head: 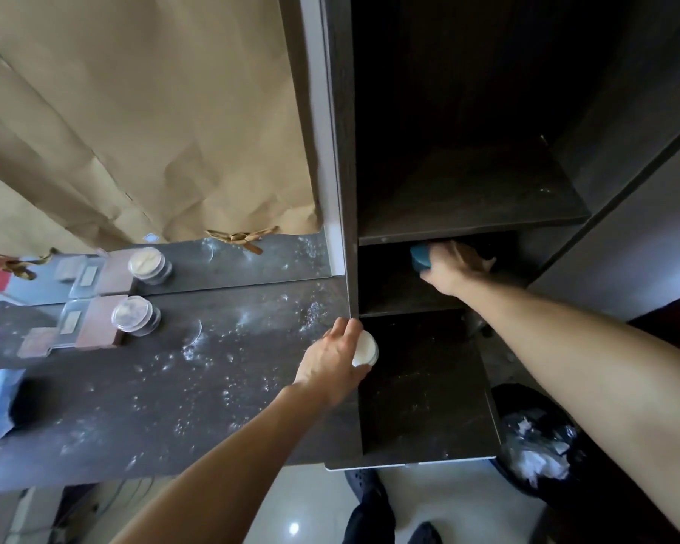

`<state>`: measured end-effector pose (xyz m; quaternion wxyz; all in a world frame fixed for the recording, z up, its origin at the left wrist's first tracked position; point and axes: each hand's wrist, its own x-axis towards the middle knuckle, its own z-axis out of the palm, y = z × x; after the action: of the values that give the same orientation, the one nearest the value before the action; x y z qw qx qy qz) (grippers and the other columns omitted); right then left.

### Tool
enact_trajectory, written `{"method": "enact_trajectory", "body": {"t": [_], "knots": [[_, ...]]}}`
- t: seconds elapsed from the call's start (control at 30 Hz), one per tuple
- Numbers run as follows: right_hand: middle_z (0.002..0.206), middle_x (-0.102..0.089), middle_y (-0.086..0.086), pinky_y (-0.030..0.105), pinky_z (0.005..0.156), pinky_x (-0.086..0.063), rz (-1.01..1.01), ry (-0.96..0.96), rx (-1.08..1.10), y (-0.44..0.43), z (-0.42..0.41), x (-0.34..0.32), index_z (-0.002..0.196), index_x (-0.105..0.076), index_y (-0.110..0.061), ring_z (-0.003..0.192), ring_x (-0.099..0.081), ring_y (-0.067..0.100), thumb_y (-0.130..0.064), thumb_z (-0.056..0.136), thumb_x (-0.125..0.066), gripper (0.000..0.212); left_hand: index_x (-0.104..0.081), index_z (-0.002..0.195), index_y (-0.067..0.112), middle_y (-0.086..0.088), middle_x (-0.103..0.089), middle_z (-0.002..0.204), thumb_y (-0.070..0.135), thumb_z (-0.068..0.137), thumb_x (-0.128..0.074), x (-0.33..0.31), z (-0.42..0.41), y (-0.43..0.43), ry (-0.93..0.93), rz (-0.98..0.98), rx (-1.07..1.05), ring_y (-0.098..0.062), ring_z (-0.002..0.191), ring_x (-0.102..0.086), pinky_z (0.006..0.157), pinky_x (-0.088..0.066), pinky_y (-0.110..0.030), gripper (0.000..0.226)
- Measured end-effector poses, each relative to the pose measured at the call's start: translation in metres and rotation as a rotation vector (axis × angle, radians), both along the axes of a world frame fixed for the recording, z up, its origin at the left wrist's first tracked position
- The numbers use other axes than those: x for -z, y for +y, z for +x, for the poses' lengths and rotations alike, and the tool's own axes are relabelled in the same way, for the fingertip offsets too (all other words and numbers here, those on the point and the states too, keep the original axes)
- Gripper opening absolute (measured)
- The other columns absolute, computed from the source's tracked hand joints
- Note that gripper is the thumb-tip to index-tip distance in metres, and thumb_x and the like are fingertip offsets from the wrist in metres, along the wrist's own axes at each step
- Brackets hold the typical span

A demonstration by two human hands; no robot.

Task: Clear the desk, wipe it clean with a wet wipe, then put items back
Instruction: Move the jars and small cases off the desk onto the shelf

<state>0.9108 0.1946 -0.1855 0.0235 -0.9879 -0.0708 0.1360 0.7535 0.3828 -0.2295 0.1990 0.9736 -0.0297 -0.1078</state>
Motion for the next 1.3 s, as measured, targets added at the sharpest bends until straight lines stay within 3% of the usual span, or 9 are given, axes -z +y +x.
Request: {"method": "enact_trajectory", "body": {"t": [0.2,0.3,0.37,0.47,0.6,0.73,0.97,1.2,1.3], "knots": [[0.134,-0.046,0.006,0.066,0.104,-0.021,0.079,0.098,0.142,0.0,0.018,0.023,0.123,-0.049,-0.025,0.128,-0.04,0.033,-0.041,0.086,-0.06,0.042,-0.041,0.129,0.015,-0.002,-0.048,0.122,0.031,0.082,-0.068,0.006,0.013,-0.003,-0.001,-0.016,0.029,-0.027,0.1,-0.058,0.077,-0.05,-0.04,0.056],[0.126,-0.053,0.009,0.054,0.102,-0.036,0.096,0.023,0.076,-0.004,0.016,0.022,0.12,-0.053,-0.016,0.119,-0.049,0.032,-0.036,0.087,-0.061,0.039,-0.041,0.127,0.015,-0.002,-0.047,0.122,0.03,0.083,-0.068,0.005,0.018,-0.011,-0.007,-0.035,0.055,-0.025,0.094,-0.061,0.075,-0.05,-0.04,0.054],[0.119,-0.058,0.012,0.042,0.091,-0.046,0.094,-0.098,-0.008,-0.009,0.01,0.019,0.118,-0.056,-0.011,0.111,-0.055,0.032,-0.032,0.088,-0.061,0.037,-0.041,0.128,0.014,-0.003,-0.047,0.123,0.029,0.083,-0.068,0.003,0.023,-0.018,-0.022,-0.04,0.075,-0.027,0.095,-0.061,0.074,-0.049,-0.04,0.054],[0.123,-0.056,0.012,0.043,0.083,-0.052,0.21,-0.299,-0.124,-0.029,-0.008,0.017,0.121,-0.056,-0.015,0.112,-0.055,0.033,-0.025,0.083,-0.065,0.041,-0.041,0.129,0.013,-0.006,-0.048,0.124,0.027,0.083,-0.068,-0.002,0.035,-0.03,-0.04,-0.045,0.083,-0.031,0.099,-0.06,0.075,-0.049,-0.041,0.055],[0.114,-0.058,0.002,0.038,0.063,-0.055,0.322,-0.41,-0.237,-0.074,-0.047,0.021,0.112,-0.06,-0.015,0.101,-0.059,0.025,-0.021,0.08,-0.066,0.033,-0.04,0.13,0.014,-0.008,-0.048,0.125,0.024,0.083,-0.069,-0.009,0.059,-0.051,-0.051,-0.052,0.084,-0.033,0.104,-0.058,0.081,-0.05,-0.044,0.055],[0.106,-0.062,-0.001,0.023,0.055,-0.045,0.28,-0.381,-0.191,-0.117,-0.086,0.031,0.105,-0.064,-0.016,0.078,-0.065,0.018,-0.023,0.082,-0.065,0.024,-0.038,0.133,0.017,-0.01,-0.047,0.129,0.023,0.083,-0.068,-0.012,0.09,-0.076,-0.051,-0.028,0.091,-0.033,0.11,-0.056,0.089,-0.049,-0.044,0.059],[0.083,-0.065,-0.001,0.026,0.048,-0.045,0.304,-0.329,-0.001,-0.158,-0.13,0.057,0.084,-0.067,-0.017,0.06,-0.062,0.023,-0.014,0.067,-0.076,0.02,-0.04,0.139,0.02,-0.013,-0.049,0.134,0.024,0.087,-0.064,0.0,0.126,-0.098,-0.02,0.024,0.109,-0.033,0.115,-0.054,0.092,-0.044,-0.038,0.058],[0.085,-0.064,-0.001,0.032,0.055,-0.049,0.252,-0.252,0.007,-0.157,-0.145,0.064,0.09,-0.066,-0.019,0.065,-0.064,0.025,-0.022,0.072,-0.07,0.019,-0.037,0.142,0.019,-0.015,-0.045,0.131,0.024,0.085,-0.066,-0.002,0.123,-0.099,-0.029,0.042,0.049,-0.036,0.11,-0.056,0.087,-0.046,-0.042,0.064],[0.095,-0.065,0.0,0.033,0.059,-0.049,0.242,-0.231,-0.028,-0.145,-0.147,0.051,0.1,-0.066,-0.019,0.076,-0.065,0.024,-0.025,0.079,-0.066,0.022,-0.047,0.134,0.017,-0.013,-0.049,0.126,0.026,0.087,-0.062,-0.011,0.098,-0.09,-0.084,-0.015,0.028,-0.037,0.106,-0.057,0.083,-0.047,-0.043,0.049]]}}
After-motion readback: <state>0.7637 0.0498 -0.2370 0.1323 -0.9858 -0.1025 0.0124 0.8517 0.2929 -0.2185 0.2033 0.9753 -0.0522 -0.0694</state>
